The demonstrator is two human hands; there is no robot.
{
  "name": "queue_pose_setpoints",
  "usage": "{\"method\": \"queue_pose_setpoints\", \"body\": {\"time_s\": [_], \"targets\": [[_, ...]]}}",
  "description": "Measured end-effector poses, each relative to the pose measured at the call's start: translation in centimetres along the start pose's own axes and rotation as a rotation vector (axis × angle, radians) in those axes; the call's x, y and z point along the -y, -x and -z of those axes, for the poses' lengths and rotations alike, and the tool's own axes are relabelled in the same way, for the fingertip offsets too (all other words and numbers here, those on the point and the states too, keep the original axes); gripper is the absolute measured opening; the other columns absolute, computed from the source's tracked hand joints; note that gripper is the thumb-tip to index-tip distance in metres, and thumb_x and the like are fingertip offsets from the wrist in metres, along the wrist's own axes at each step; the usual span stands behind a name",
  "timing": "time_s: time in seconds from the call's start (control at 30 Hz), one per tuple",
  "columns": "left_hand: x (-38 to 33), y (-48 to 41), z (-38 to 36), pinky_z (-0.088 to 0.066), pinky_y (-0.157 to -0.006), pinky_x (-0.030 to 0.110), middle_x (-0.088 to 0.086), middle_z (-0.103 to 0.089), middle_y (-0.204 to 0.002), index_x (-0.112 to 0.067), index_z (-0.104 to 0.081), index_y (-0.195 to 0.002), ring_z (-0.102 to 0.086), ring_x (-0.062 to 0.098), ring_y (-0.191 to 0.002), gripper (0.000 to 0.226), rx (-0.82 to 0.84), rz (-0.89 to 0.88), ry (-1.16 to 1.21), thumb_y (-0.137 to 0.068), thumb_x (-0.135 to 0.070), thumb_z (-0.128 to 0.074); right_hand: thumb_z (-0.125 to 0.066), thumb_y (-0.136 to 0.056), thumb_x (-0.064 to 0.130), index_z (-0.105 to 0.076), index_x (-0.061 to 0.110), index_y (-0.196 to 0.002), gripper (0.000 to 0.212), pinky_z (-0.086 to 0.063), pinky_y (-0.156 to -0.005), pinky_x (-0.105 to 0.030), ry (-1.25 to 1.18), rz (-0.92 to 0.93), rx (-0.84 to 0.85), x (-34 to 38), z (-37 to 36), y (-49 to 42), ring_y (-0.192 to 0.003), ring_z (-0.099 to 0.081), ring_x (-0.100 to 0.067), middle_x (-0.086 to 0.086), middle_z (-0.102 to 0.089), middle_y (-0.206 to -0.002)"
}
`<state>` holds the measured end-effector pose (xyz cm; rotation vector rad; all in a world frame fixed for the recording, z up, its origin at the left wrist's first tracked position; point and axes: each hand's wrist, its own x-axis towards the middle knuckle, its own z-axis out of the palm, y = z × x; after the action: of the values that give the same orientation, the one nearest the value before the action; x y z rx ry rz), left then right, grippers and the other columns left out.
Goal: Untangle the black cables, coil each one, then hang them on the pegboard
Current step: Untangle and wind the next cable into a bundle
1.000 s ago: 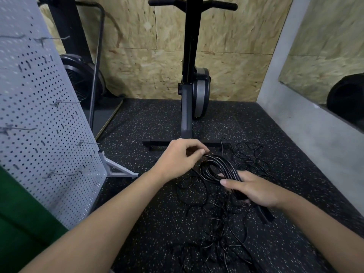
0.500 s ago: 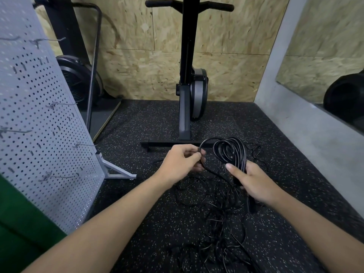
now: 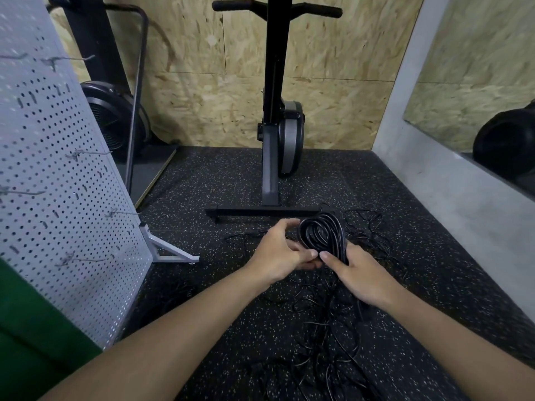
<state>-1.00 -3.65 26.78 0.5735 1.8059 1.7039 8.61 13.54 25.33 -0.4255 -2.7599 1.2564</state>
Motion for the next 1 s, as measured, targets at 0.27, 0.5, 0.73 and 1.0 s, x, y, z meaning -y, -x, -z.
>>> {"method": "queue_pose_setpoints", "body": {"time_s": [0.27,0.5,0.73,1.0], "targets": [[-0.6,-0.1,0.6,-0.063,-0.091,0.039,0.016,-0.079,-0.098,-0.013,-0.042,-0.156,-0.079,0.026,-0.093,0.051,0.102,-0.021,-0.090,-0.107,-0.004,-0.053,-0.054,-0.107,0.036,-0.063,0.036,-0.117,0.014,-0.044,-0.088,-0.009,-0.102,0.001,0.122,1.1,1.0,0.5,-0.109,-0.062,0.004,0.017,-0.070,-0.113],[0.1,-0.2,1.1,-0.062,-0.074,0.031,0.007,-0.080,-0.093,-0.015,-0.064,-0.131,-0.078,0.022,-0.084,0.029,0.072,-0.079,-0.138,-0.108,-0.030,-0.058,-0.054,-0.108,0.030,-0.069,0.025,-0.109,0.016,-0.049,-0.082,-0.023,-0.284,0.034,0.081,2.1,0.8,0.9,-0.085,-0.066,0.005,0.018,-0.072,-0.088],[1.9,0.3,0.0,-0.039,-0.120,0.036,-0.020,-0.056,-0.139,-0.035,-0.058,-0.135,-0.052,0.002,-0.131,0.039,0.353,0.080,-0.336,-0.102,-0.014,-0.057,-0.064,-0.100,0.033,-0.061,0.007,-0.092,0.028,-0.052,-0.065,-0.033,-0.643,-0.023,0.009,3.6,1.0,1.3,-0.074,-0.062,-0.021,-0.007,-0.058,-0.079],[4.0,-0.3,-0.4,-0.051,-0.078,0.029,-0.003,-0.076,-0.088,-0.027,-0.077,-0.095,-0.067,0.010,-0.076,0.033,0.323,-0.031,-0.638,-0.102,-0.053,-0.058,-0.068,-0.100,0.028,-0.065,0.000,-0.107,0.029,-0.061,-0.092,-0.052,-0.697,-0.082,-0.117,3.1,2.0,0.6,-0.075,-0.073,-0.019,-0.007,-0.065,-0.086]]}}
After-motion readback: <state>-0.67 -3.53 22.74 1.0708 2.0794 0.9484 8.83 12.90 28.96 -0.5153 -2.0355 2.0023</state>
